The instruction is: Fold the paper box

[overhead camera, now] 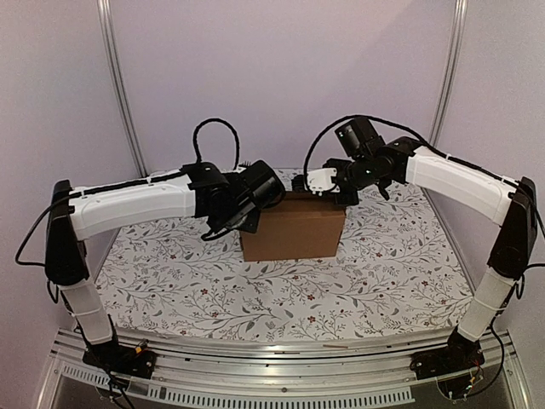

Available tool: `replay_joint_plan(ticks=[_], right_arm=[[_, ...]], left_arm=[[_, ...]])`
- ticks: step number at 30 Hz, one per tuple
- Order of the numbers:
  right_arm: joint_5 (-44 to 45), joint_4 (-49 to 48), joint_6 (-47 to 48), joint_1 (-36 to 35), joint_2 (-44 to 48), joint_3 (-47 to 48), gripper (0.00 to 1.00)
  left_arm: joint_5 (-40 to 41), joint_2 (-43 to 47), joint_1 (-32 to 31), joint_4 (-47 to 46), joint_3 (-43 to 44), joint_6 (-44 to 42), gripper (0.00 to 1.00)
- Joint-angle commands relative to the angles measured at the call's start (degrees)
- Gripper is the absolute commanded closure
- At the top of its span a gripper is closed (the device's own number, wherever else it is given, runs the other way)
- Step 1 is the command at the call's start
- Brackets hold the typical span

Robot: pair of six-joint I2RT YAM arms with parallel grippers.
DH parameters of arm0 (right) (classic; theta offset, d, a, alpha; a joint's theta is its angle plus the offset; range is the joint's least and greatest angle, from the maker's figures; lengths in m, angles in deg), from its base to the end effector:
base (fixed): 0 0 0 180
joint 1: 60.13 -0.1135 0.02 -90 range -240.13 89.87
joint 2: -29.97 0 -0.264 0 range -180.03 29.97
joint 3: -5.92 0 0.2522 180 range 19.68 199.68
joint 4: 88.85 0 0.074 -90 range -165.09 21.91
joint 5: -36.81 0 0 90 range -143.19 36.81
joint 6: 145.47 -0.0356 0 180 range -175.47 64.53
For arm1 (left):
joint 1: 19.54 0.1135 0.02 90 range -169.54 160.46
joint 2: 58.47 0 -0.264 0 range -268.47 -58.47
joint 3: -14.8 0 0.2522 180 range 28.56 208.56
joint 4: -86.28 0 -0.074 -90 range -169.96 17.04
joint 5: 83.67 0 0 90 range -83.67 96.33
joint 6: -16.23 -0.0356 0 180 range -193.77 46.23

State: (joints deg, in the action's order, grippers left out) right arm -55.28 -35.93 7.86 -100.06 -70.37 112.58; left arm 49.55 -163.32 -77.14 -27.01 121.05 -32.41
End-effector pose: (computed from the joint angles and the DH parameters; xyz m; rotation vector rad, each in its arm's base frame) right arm 0.3008 0.2535 0.3214 -1.8835 1.4691 -0.1501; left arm 0.2250 -0.3091 0.2840 0.1272 2.2998 0.2088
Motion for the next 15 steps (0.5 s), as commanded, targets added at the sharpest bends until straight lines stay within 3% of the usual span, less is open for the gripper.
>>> replay_joint_plan(ticks=[1,7,15], right_arm=[[1.77,-2.44,0.99,-1.38,0.84,-3.99,0.97],[4.83,-5.84,0.32,-1.69,1.64,-7.56,0.98],[6.37,-8.29,0.02,-2.1,0.58,-8.68,0.99]], left_arm=[[-4.51,5.51,-2.36,-2.34,-3.96,-4.22,0.81],[-11.32,13.35,-2.45,-10.21,-10.73,-8.63,0.72],[-14.87,18.65,-0.8,-14.97,-14.54,-9.37,0.7]])
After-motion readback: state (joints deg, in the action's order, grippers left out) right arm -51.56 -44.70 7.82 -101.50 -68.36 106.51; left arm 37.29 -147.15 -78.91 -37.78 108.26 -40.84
